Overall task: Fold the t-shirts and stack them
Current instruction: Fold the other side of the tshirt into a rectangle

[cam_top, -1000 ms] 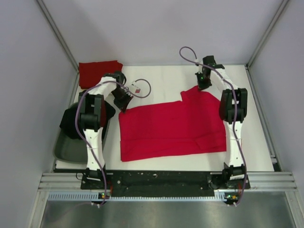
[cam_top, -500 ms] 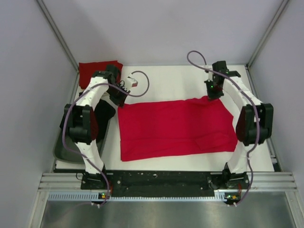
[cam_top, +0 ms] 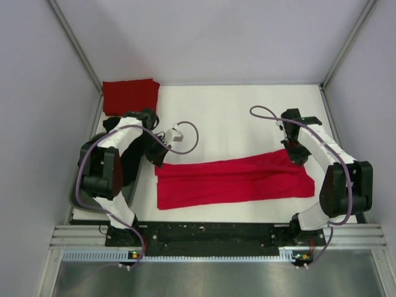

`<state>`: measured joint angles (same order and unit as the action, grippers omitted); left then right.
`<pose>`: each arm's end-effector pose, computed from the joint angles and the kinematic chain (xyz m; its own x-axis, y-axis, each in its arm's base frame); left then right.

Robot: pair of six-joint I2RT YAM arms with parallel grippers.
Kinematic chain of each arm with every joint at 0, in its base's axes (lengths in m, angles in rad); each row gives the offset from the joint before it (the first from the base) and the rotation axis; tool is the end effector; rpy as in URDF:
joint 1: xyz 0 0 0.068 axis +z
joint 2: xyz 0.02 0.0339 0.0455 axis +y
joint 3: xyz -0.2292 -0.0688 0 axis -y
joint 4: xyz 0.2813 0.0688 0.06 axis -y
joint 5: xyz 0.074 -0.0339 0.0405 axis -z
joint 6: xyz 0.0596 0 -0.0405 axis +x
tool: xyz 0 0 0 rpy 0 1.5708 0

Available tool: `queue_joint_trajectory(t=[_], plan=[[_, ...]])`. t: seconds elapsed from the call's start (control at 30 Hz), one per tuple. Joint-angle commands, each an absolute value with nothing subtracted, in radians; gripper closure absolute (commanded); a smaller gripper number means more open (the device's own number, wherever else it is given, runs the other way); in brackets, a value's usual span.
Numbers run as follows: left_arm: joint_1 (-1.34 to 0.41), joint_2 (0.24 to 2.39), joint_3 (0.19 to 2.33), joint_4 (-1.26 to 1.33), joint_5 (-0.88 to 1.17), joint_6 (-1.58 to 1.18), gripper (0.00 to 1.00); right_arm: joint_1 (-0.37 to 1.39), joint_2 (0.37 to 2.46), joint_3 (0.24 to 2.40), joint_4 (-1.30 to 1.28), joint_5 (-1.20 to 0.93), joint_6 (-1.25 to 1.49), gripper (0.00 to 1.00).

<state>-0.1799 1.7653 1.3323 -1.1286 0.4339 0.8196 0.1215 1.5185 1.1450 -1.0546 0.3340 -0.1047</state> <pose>0.3359 -0.0866 0.1467 -0.5500 0.7741 -0.3135 0.8324 0.4780 -0.2802 0.3104 0.0182 0.1666 -0.9700 -0.2179 -0.1075 -0.1705 0.9257 -0.3376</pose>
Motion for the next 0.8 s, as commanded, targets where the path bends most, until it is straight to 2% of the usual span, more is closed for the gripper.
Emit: queue_joint_trajectory(t=[0.0,0.23,0.43,0.6,0.77], plan=[[-0.189,1.694,1.234,-1.132,0.466,0.881,1.00,0.118,1.492,1.128,-1.040,0.428,-0.126,1.00],[-0.199,1.674,1.175,-1.040,0.448,0.829,1.00,0.120,1.623,1.179,-1.029,0.407,-0.066,1.00],[-0.199,1.651,1.340,-0.827,0.303,0.666,1.00,0.118,1.680,1.451,-0.937,0.356,-0.110,1.00],[-0.196,1.681,1.390,-0.677,0.114,0.621,1.00,0.118,1.755,1.633,-0.854,0.308,-0.146,1.00],[-0.190,1.658,1.332,-0.663,0.127,0.621,1.00,0.118,1.737,1.531,-0.858,0.299,-0.167,1.00]])
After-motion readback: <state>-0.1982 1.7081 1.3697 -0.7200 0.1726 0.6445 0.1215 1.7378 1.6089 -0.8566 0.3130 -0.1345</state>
